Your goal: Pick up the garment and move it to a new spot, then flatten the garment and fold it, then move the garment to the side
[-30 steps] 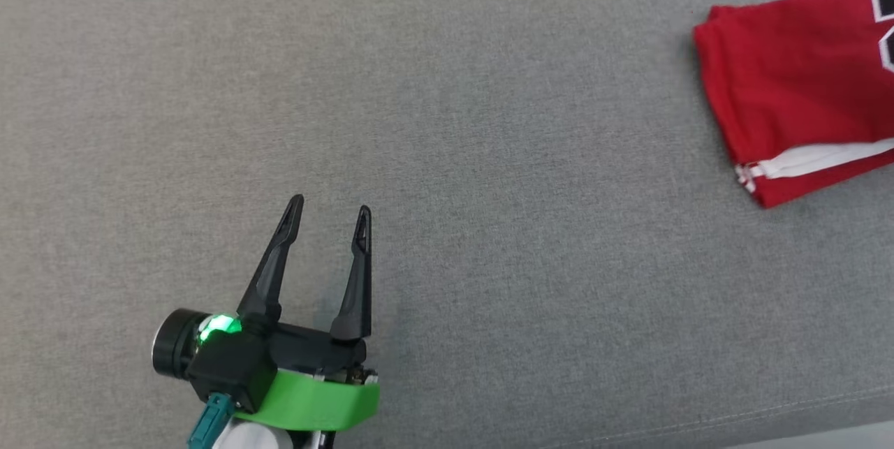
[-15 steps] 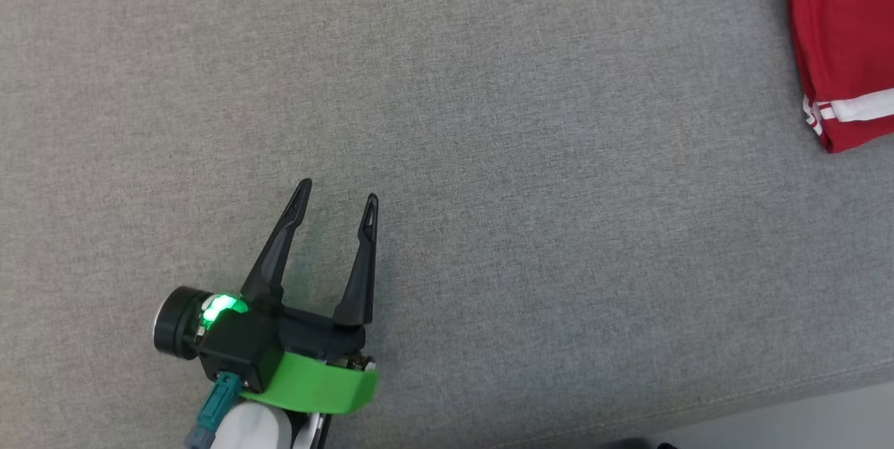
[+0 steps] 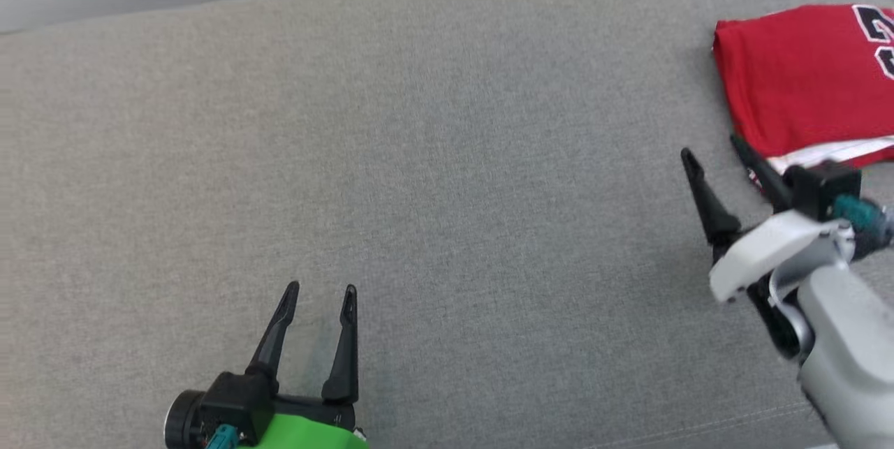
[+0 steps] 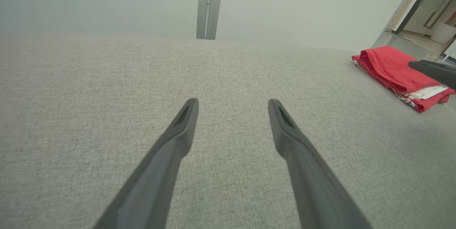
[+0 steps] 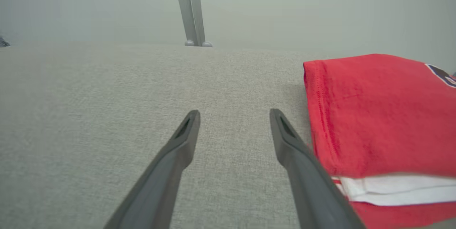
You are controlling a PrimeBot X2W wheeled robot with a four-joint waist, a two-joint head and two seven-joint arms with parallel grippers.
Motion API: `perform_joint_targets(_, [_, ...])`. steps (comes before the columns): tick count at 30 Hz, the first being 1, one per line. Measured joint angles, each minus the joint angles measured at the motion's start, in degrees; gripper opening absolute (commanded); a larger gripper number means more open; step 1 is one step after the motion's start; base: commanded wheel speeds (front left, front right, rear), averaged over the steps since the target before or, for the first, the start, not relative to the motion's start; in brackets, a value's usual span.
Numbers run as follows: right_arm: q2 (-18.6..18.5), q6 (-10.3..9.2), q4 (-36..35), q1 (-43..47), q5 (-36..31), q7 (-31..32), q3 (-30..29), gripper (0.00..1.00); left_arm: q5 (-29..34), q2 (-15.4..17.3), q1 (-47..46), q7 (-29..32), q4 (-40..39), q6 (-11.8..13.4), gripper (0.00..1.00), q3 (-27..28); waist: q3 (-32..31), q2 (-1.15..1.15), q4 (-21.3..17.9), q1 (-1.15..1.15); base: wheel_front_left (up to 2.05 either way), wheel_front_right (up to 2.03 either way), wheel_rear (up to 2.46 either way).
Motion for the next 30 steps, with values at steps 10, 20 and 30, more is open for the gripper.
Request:
perform_joint_targets(10, [14.48, 0.00, -23.54, 28.36, -17.27, -0.01, -15.90, 1.00, 0.73, 0.00, 5.33, 0.00, -0.05, 3.34, 1.00, 2.99, -13.42, 0.00, 1.96, 0.00, 0.00, 0.00, 0.00])
perform_joint_targets(20, [17.69, -0.03, -30.73, 38.97, -20.39, -0.01, -18.62, 1.00, 3.00, 0.00, 9.86, 0.00, -0.94, 1.69, 1.00, 3.83, -19.28, 0.00, 3.89, -0.01, 0.00, 0.00, 0.00])
perform_joint_targets(30, [18.08, -0.03, -29.76, 39.71, -18.36, 0.24, -18.80, 0.00, 1.21, -0.01, 10.63, 0.16, 0.42, 1.45, 0.00, 3.86, -19.54, 0.00, 4.27, 0.00, 0.00, 0.00, 0.00])
